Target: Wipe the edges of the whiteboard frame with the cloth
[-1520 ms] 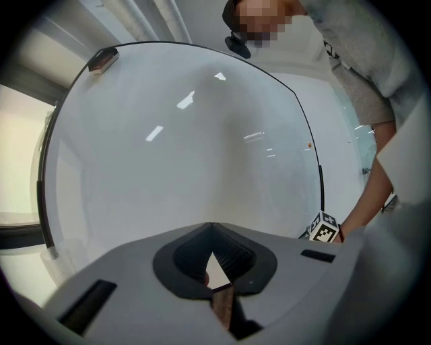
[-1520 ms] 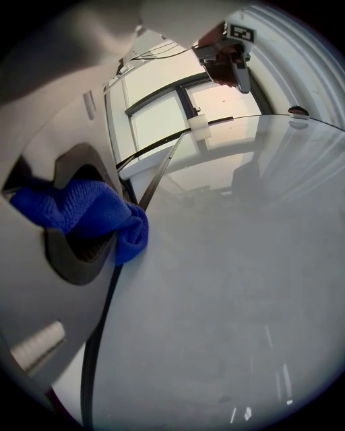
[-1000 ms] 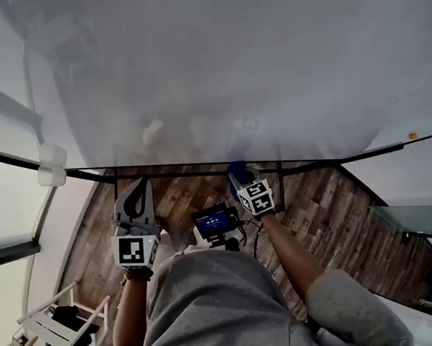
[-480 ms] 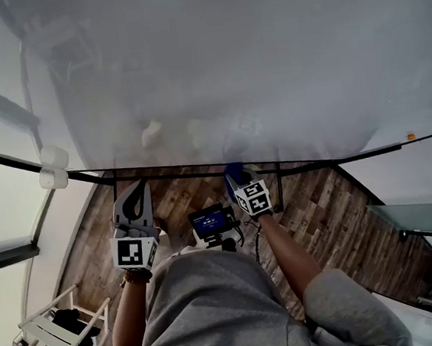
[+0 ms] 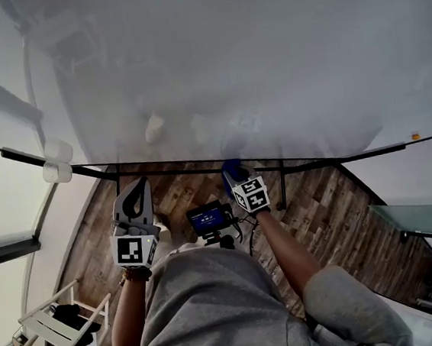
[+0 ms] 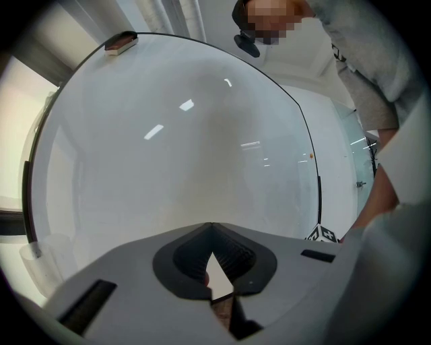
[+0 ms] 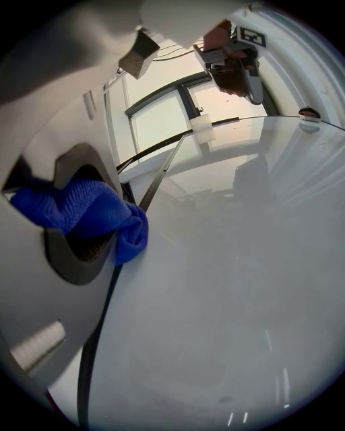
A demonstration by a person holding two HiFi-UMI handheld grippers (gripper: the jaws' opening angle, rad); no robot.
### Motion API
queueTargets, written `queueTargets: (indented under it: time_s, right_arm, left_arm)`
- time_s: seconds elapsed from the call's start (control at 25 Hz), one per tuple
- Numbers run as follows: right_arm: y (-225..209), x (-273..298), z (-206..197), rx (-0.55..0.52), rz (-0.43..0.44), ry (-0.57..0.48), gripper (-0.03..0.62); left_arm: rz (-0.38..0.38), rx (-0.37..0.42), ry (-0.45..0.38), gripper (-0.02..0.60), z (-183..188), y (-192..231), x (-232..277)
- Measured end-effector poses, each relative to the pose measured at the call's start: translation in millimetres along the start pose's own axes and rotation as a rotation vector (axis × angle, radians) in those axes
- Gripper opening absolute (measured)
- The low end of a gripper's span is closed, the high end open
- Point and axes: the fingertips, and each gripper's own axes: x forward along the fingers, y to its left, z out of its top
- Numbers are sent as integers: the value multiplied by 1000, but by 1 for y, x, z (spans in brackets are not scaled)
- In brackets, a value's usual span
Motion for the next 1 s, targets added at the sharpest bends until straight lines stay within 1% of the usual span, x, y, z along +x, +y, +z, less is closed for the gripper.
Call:
queueTargets:
  time_s: [0.32,0.48,0.68,0.8,1.0]
  right_arm:
    - [14,8,5,-5,15,1,94]
    - [16,11,8,-12,28,2,94]
    - [23,14,12,-18,51,2,94]
    - [26,16,15,-19,60,-3,94]
    - [34,20,20,-23,69,-3,94]
  left_arm:
    - [23,-2,6,8,-5,14,-13]
    - [27,-1,30,8,-6,12,-15]
    - [53,3,9,8,-5,16,-19]
    - [56,21,43,8,-4,14,-21]
    - [80,-9,29,8,-7,21,-29]
